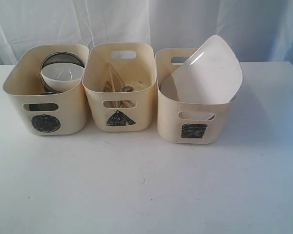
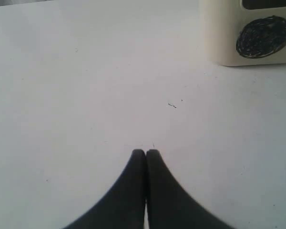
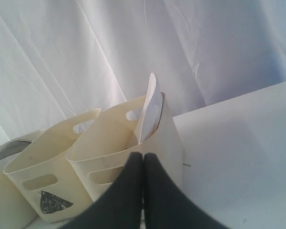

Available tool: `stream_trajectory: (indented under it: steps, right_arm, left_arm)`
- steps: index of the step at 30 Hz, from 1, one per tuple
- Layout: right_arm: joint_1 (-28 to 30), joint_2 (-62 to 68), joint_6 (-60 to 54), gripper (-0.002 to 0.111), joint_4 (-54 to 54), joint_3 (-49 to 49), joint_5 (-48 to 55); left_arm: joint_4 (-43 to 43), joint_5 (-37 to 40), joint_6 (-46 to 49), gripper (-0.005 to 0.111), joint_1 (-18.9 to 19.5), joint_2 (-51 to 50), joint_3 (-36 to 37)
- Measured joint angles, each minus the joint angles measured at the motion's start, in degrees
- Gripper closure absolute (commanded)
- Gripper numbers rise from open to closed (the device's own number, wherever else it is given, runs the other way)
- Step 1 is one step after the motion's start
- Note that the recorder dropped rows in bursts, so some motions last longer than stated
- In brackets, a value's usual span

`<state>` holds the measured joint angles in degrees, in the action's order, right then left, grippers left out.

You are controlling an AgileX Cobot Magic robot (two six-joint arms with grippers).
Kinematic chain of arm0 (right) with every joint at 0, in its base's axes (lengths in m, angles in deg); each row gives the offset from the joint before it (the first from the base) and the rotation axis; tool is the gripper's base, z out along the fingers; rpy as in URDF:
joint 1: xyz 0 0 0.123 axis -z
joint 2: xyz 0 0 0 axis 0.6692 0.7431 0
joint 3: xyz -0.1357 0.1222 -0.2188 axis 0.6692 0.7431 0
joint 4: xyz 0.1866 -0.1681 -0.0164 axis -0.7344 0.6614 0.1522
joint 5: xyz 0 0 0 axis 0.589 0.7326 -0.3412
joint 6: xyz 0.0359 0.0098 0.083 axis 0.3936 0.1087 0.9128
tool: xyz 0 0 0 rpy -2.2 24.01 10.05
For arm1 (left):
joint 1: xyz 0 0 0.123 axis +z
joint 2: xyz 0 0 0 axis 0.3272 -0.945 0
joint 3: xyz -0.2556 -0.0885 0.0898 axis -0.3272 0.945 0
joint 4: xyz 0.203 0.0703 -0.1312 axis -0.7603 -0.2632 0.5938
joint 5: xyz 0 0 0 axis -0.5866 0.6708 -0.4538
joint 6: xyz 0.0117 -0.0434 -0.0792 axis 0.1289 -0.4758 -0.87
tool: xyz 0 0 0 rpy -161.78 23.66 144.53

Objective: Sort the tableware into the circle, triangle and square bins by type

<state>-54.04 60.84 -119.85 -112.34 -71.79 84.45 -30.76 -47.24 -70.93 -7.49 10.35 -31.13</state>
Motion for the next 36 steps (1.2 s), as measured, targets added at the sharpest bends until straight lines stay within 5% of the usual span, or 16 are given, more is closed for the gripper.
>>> stream_trajectory:
  steps: [9,13,15,23,36]
  right_arm:
    - [0.0,0.0,-10.5,0.108,1.1,0.0,-1.8]
    - [0.0,0.0,-8.8,0.108,25.4,0.0,2.7]
    - [0.0,0.0,-0.4,0.108,34.5,0.0,5.8]
    - [0.0,-0.1,70.0,0.108,74.8,0.0,4.8]
    - [0.0,-0.1,75.3,0.108,82.2,0.0,4.4]
  left_arm:
    - [0.0,0.0,0.0,0.107,0.0,0.0,0.0]
    - [0.0,0.0,0.0,0.107,0.0,0.0,0.0]
    - [0.0,0.0,0.0,0.107,0.0,0.0,0.0]
    - [0.0,0.0,0.0,0.107,0.0,0.0,0.0]
    - [0.0,0.0,0.0,0.107,0.0,0.0,0.0]
